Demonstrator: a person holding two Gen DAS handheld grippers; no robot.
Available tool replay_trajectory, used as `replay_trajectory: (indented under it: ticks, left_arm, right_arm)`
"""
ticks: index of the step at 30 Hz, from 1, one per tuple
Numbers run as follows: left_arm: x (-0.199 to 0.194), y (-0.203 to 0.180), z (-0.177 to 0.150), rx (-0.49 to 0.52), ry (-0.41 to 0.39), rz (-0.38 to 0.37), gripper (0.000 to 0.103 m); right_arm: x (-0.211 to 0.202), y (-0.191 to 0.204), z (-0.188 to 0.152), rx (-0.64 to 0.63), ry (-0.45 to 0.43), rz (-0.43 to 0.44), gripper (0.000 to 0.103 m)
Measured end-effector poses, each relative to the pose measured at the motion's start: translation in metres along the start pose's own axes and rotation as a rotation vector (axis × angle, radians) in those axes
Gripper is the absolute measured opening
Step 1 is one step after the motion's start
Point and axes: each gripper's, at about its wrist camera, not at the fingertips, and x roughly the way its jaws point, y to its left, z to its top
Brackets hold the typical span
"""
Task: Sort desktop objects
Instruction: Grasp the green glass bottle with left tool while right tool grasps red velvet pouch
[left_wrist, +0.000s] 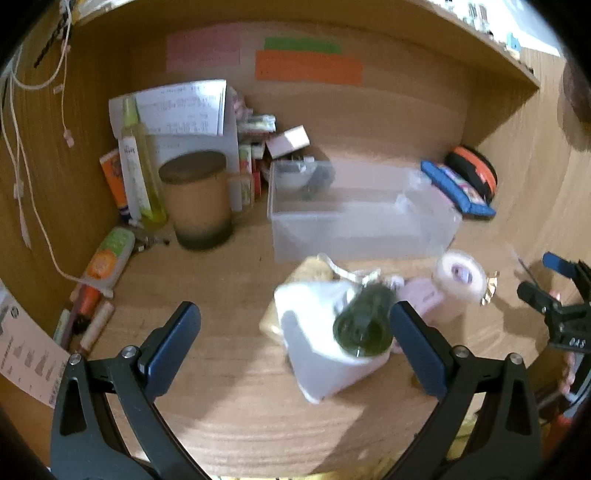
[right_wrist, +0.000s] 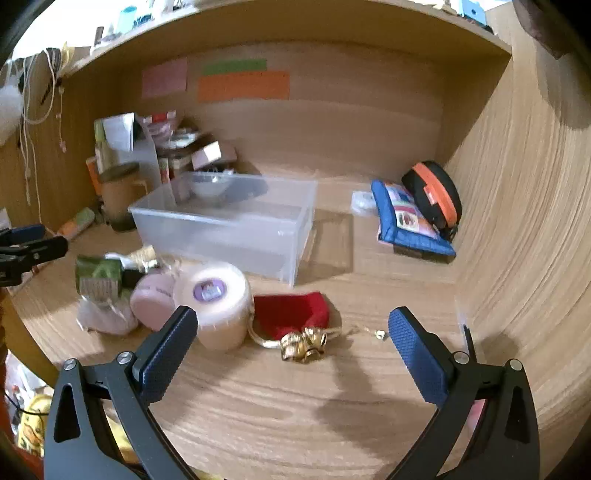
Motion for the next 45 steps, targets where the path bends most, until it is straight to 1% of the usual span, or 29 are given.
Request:
replay_trajectory:
  ticks: [3, 5, 10, 15, 16, 17, 19, 20, 22, 24, 28, 29, 30, 31, 32, 33, 36, 39, 41, 43, 45]
  left_arm:
    - [0.007, -0.002, -0.01, -0.001, 0.038, -0.029, 0.103]
    - [0.011, -0.005, -0.013, 0.007, 0.05, -0.051, 0.103]
    - [0.022, -0.019, -0.013, 0.063, 0.054, -0.105, 0.103]
    - [0.036, -0.024, -0.006, 0.068, 0.06, -0.111, 0.103]
    - [0.038, -0.024, -0.004, 0.065, 0.062, -0.113, 0.1]
    - [0.04, -0.024, -0.003, 0.065, 0.066, -0.116, 0.092]
    - [0.047, -0.025, -0.001, 0.07, 0.086, -0.121, 0.083]
    - [0.05, -0.025, -0.001, 0.067, 0.092, -0.122, 0.083]
    - [0.053, -0.025, 0.0, 0.059, 0.096, -0.129, 0.083]
    - [0.054, -0.026, 0.001, 0.062, 0.088, -0.13, 0.082]
    - [0.058, -0.025, 0.004, 0.053, 0.078, -0.124, 0.082]
    - [0.059, -0.024, 0.005, 0.042, 0.079, -0.13, 0.079]
    - [0.061, -0.022, 0.006, 0.034, 0.082, -0.143, 0.078]
    - [0.062, -0.022, 0.007, 0.028, 0.083, -0.151, 0.074]
    - [0.064, -0.021, 0.007, 0.024, 0.083, -0.161, 0.07]
    - [0.065, -0.022, 0.008, 0.025, 0.082, -0.17, 0.068]
    - [0.067, -0.025, 0.007, 0.033, 0.082, -0.174, 0.059]
    - [0.064, -0.028, 0.008, 0.034, 0.071, -0.183, 0.046]
    - [0.059, -0.028, 0.011, 0.031, 0.056, -0.173, 0.046]
    - [0.054, -0.028, 0.013, 0.035, 0.031, -0.148, 0.045]
    - [0.049, -0.025, 0.016, 0.026, 0.021, -0.156, 0.045]
  right_arm:
    - [0.007, -0.001, -0.007, -0.006, 0.034, -0.003, 0.103]
    - [0.011, -0.001, -0.013, -0.002, 0.056, 0.001, 0.103]
    - [0.023, -0.001, -0.022, -0.005, 0.089, 0.021, 0.103]
    - [0.042, -0.004, -0.023, -0.015, 0.142, 0.06, 0.103]
    - [0.046, -0.005, -0.023, -0.015, 0.155, 0.061, 0.103]
    - [0.052, -0.007, -0.023, -0.017, 0.173, 0.06, 0.103]
    - [0.065, -0.01, -0.021, -0.015, 0.21, 0.079, 0.102]
    - [0.07, -0.012, -0.02, -0.014, 0.222, 0.085, 0.102]
    - [0.081, -0.016, -0.019, -0.022, 0.243, 0.068, 0.1]
    - [0.089, -0.018, -0.018, -0.035, 0.257, 0.053, 0.091]
    - [0.103, -0.025, -0.016, -0.026, 0.27, 0.076, 0.079]
    - [0.106, -0.025, -0.016, -0.03, 0.273, 0.074, 0.074]
    - [0.108, -0.025, -0.016, -0.032, 0.282, 0.074, 0.066]
    - [0.11, -0.025, -0.016, -0.035, 0.291, 0.086, 0.062]
    - [0.11, -0.025, -0.016, -0.037, 0.291, 0.096, 0.055]
    - [0.11, -0.024, -0.016, -0.041, 0.288, 0.096, 0.051]
    - [0.109, -0.022, -0.015, -0.046, 0.273, 0.082, 0.045]
    - [0.106, -0.024, -0.013, -0.03, 0.25, 0.089, 0.039]
    - [0.103, -0.025, -0.011, -0.022, 0.24, 0.095, 0.036]
    - [0.099, -0.027, -0.009, -0.011, 0.228, 0.094, 0.035]
    - [0.093, -0.029, -0.007, 0.002, 0.21, 0.092, 0.034]
